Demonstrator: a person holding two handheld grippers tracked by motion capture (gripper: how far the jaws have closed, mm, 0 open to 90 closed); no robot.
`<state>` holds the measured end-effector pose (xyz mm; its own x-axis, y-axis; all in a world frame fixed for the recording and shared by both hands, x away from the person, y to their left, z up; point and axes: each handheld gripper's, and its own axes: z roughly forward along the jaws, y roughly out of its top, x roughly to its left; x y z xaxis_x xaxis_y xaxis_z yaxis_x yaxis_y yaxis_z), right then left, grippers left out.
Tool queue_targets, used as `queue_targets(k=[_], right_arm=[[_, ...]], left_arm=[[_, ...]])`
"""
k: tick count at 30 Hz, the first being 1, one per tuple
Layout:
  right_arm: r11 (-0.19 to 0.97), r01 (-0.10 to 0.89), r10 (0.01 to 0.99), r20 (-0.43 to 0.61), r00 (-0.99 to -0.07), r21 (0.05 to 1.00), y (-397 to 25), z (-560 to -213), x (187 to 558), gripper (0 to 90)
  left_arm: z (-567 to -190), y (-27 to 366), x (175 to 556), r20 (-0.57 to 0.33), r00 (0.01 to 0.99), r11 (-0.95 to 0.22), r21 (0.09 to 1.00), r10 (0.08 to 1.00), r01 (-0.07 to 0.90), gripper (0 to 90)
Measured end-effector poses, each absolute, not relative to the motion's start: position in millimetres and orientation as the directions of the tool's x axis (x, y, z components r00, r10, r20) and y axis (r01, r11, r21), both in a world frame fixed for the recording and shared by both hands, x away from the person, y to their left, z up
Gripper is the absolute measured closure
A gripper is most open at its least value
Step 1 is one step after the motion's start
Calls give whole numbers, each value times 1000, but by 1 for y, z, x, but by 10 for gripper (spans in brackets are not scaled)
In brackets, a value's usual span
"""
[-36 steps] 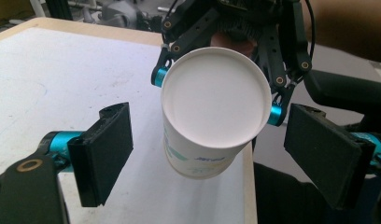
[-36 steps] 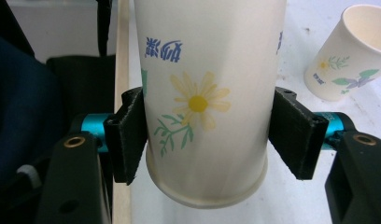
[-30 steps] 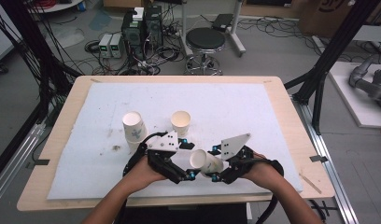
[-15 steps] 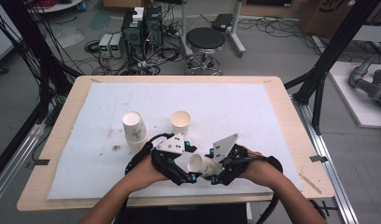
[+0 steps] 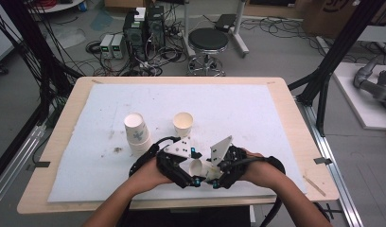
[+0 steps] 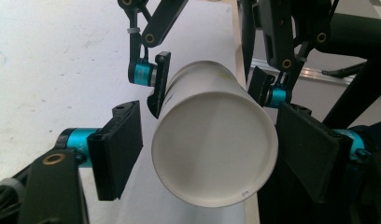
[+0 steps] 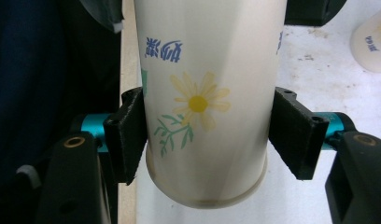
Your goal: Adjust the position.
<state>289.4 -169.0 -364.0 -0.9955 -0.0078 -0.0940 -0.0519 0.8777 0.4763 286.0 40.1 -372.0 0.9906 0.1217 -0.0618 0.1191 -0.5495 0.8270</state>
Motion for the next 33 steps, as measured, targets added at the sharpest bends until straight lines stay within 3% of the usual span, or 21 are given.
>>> queue_targets(k=[6,9,17,20,33], right_arm=[[882,-46,-8,-82,-997,469,-168,-364,288,336],[882,-45,-6,-84,-996,468,-168,-364,288,336],[871,-45,-4,-84,-996,490,-172,-364,288,289],[842,-22,21,-73,-997,539,-176,-362,289,221],[660,64,134,-34,-990,749,-211,-355,289,208]], left_arm=[[-375,40,287,-66,991,-564,817,114,119,281],[-375,41,287,-69,992,-560,820,102,115,346],[-375,43,287,-75,991,-549,827,108,122,360],[-377,46,289,-79,989,-525,840,127,135,364],[-378,63,286,-93,984,-401,904,155,148,367]])
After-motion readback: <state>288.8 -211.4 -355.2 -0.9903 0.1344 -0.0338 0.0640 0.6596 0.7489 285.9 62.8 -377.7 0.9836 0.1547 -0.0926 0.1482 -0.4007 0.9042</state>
